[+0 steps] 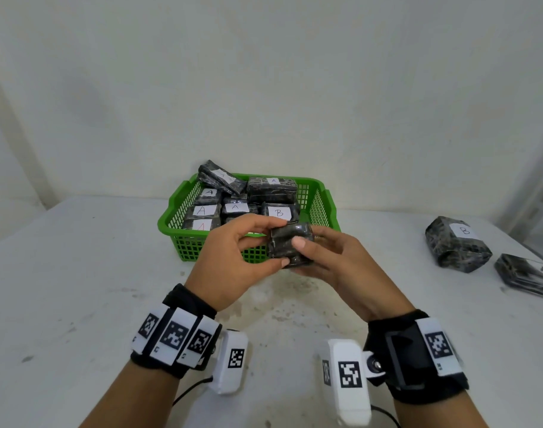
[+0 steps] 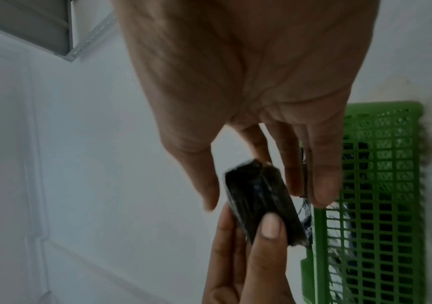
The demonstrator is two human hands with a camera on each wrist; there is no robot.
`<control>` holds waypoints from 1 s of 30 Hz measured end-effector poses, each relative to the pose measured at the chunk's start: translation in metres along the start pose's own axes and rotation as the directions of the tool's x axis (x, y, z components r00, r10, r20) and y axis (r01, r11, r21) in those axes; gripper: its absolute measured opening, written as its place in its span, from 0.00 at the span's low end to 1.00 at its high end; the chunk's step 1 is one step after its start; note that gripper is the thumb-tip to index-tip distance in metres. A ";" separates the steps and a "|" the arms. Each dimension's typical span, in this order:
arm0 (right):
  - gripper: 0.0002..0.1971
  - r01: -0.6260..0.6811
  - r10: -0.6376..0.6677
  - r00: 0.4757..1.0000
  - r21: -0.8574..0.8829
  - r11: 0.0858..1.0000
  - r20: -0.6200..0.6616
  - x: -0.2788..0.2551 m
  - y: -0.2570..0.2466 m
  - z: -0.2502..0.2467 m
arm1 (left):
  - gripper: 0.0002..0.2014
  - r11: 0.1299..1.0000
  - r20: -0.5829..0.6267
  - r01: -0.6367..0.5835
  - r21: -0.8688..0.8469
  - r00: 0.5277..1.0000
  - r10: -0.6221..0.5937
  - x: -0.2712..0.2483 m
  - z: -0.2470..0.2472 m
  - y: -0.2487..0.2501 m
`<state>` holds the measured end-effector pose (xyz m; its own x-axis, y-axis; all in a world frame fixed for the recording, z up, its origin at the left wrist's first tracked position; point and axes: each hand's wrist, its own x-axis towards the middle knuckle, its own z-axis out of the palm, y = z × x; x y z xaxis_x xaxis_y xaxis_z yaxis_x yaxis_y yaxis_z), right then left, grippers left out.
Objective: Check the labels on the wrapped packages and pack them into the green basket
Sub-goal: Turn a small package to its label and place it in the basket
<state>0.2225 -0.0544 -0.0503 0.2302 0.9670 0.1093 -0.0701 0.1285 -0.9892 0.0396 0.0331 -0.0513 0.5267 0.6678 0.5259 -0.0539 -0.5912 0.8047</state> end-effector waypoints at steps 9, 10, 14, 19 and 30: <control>0.13 -0.012 0.014 0.997 0.021 1.000 -0.076 0.000 0.004 0.010 | 0.25 0.997 0.012 -0.068 0.030 0.998 0.068 0.000 -0.001 0.000; 0.14 -0.021 0.023 0.998 0.025 0.999 -0.055 -0.001 0.003 0.009 | 0.25 0.997 0.009 -0.071 0.035 0.997 0.070 0.001 -0.001 0.000; 0.14 -0.025 0.024 0.998 -0.011 1.000 -0.065 0.000 0.004 0.004 | 0.25 0.994 0.027 -0.087 0.058 0.996 0.086 0.000 0.000 0.001; 0.17 -0.048 0.049 0.998 0.026 0.998 -0.048 0.000 0.000 0.003 | 0.24 0.992 0.039 -0.120 0.046 0.992 0.119 0.000 0.002 0.002; 0.09 -0.065 0.068 0.996 0.047 0.997 -0.057 0.000 -0.001 0.001 | 0.24 0.994 0.005 -0.093 0.062 0.996 0.093 0.001 -0.003 0.003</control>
<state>0.2215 -0.0546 -0.0489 0.2804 0.9592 0.0360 -0.1308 0.0753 -0.9885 0.0378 0.0337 -0.0474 0.5238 0.6076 0.5971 -0.0501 -0.6777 0.7336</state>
